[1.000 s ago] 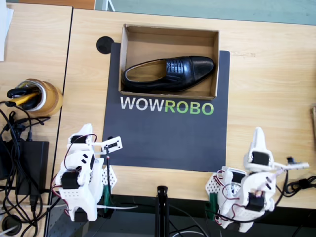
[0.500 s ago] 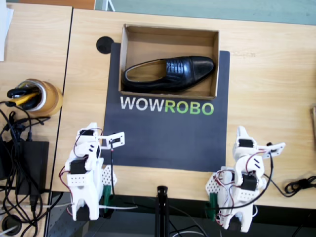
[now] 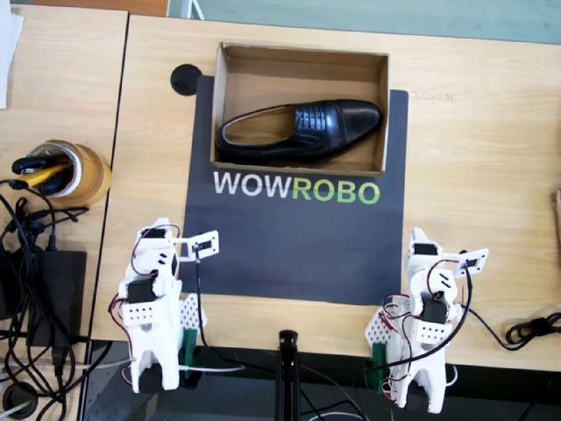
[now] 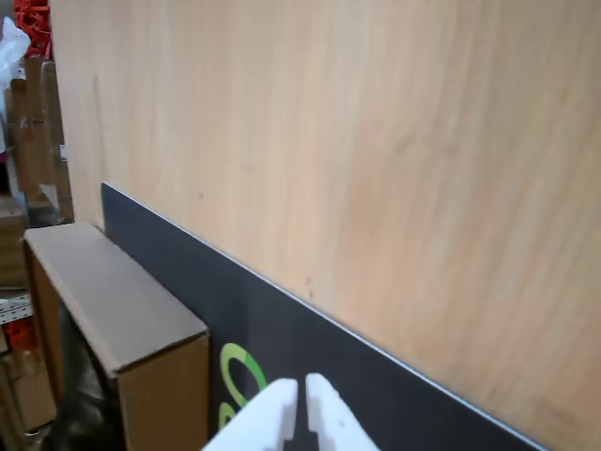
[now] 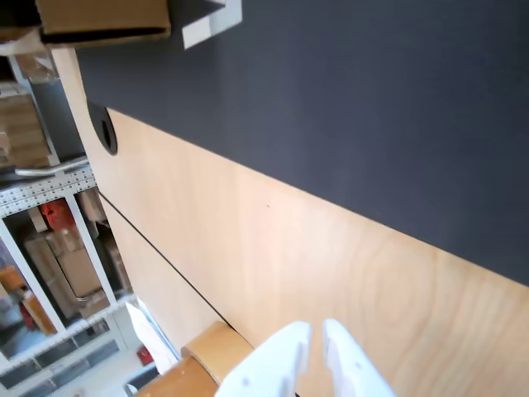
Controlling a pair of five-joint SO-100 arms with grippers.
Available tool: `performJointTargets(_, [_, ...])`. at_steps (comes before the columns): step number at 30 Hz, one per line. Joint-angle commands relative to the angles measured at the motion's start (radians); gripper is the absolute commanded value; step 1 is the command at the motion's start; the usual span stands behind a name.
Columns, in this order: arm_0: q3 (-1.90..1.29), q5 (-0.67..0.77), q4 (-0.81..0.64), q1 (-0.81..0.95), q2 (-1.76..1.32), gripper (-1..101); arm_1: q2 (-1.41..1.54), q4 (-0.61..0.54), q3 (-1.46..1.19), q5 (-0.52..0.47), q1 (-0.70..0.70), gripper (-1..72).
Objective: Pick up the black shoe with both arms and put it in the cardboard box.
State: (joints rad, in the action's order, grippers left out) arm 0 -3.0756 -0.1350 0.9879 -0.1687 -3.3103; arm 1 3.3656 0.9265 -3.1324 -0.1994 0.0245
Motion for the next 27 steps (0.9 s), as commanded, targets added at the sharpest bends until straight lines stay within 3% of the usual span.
performJointTargets(1, [-0.009, 0.008, -0.003, -0.006, -0.017, 0, 0.044, -0.002, -0.02, -0.014, 0.002, -0.1])
performJointTargets(7, [-0.009, 0.072, -0.008, -0.002, -0.017, 0, 0.044, -0.008, -0.018, 0.021, 0.043, -0.1])
performJointTargets(27, [-0.015, 0.072, -0.021, 0.003, -0.017, 0, 0.043, -0.003, -0.015, 0.049, 0.141, -0.1])
